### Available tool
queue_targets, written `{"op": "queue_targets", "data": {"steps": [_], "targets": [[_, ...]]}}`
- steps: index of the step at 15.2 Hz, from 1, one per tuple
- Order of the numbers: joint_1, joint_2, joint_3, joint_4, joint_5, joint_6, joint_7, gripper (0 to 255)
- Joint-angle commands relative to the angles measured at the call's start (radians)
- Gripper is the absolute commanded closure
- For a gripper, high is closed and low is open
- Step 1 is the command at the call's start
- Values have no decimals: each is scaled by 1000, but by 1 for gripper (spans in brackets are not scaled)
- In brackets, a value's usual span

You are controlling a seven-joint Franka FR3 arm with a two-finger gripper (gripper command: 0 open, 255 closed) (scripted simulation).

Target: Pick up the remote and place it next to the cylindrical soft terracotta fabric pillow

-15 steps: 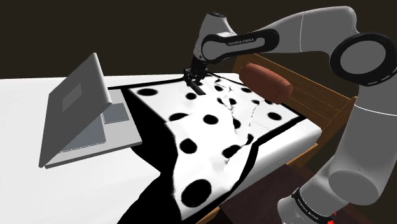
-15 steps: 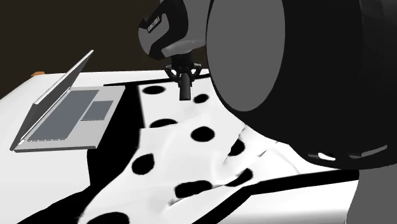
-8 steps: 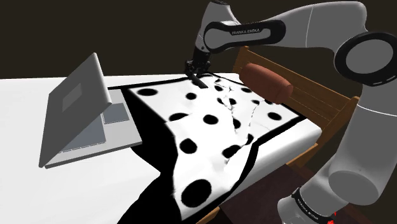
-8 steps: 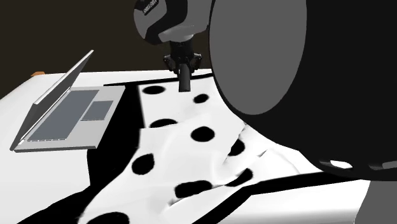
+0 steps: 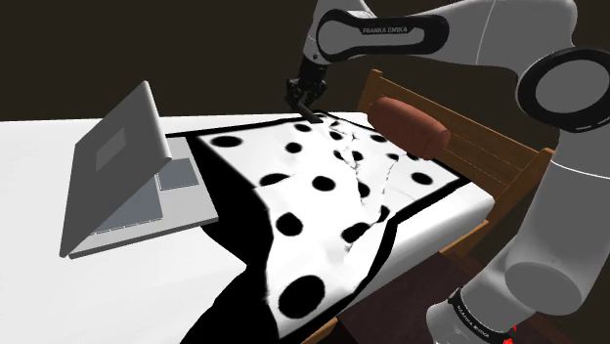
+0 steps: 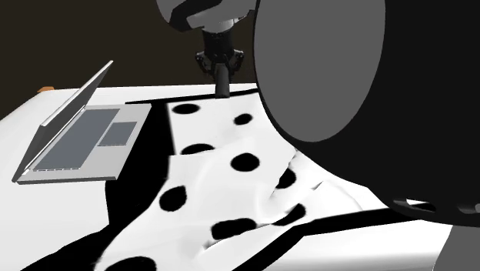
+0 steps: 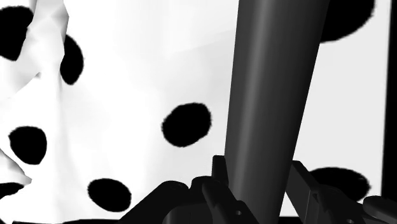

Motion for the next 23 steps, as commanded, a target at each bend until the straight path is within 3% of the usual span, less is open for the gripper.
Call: {"op": "queue_targets", "data": {"steps": [1,12,23], "targets": [[1,-2,1,24,2,-26,-3,255],[8,11,3,186,6,-175,-19,255],[-163,-21,-66,139,82,-138,-263,255]]}}
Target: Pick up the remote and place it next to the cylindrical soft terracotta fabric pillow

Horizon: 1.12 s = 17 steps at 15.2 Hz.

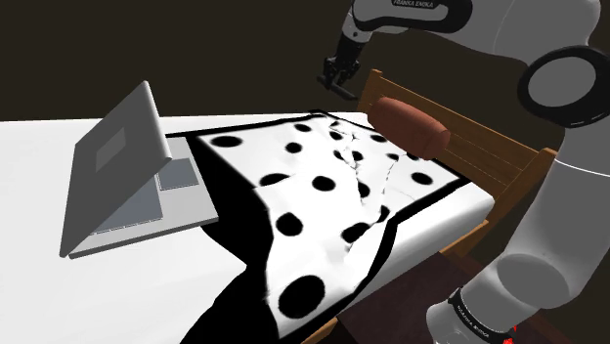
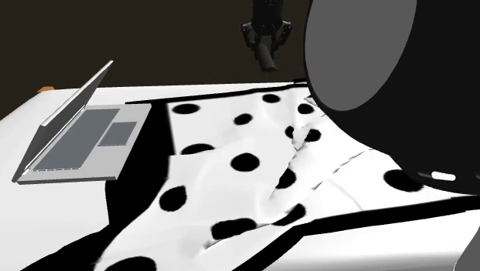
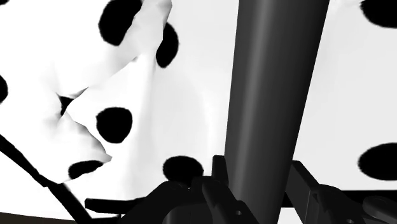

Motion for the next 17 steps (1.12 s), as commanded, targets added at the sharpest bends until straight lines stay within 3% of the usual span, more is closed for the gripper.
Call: {"op": "queue_targets", "data": {"steps": [1,10,17], "targets": [[-31,2,-13,2,14,3,-47,255],[-162,83,-66,120,69,-28,-241,255],[-266,221,-96,333,108,-104,-378,255]]}}
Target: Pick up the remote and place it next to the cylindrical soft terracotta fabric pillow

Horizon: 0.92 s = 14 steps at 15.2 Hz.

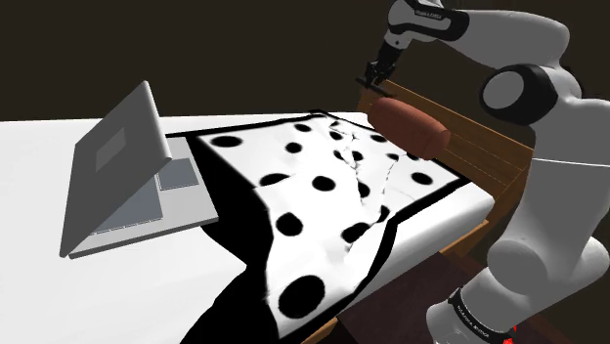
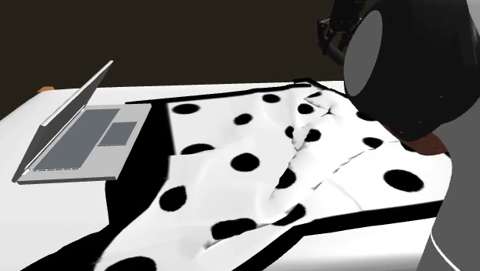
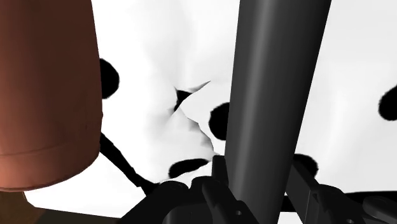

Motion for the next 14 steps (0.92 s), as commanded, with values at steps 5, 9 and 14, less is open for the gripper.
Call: {"op": "queue_targets", "data": {"steps": [5,9,14], "targets": [[-94,229,-15,378,30,-151,-106,255],[-94,168,-15,217,30,-52,-110,255],[-94,130,-15,85,31,41,-114,255]]}}
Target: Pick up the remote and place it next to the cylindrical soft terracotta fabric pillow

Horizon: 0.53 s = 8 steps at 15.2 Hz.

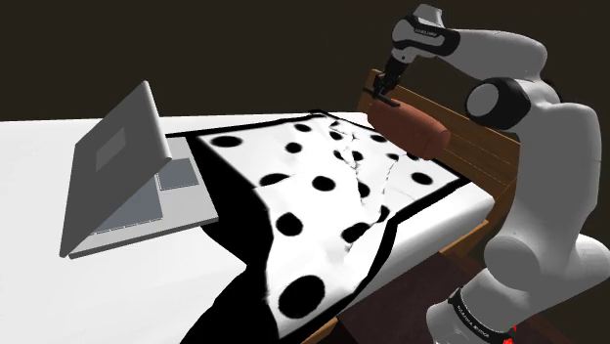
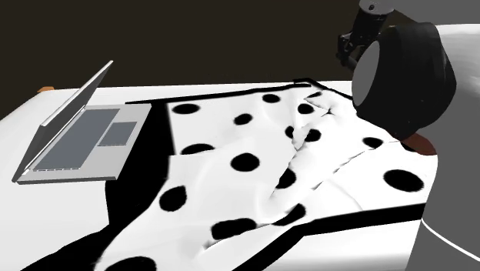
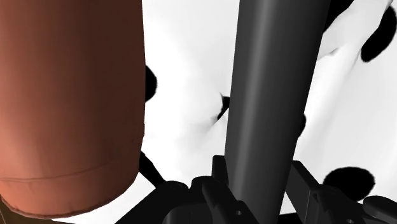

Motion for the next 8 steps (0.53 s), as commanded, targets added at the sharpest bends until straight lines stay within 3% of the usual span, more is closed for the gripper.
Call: {"op": "queue_targets", "data": {"steps": [1,8], "targets": [[-1,-13,0,-47,1,35,-3,255],[-1,-32,0,-173,2,142,-7,255]]}}
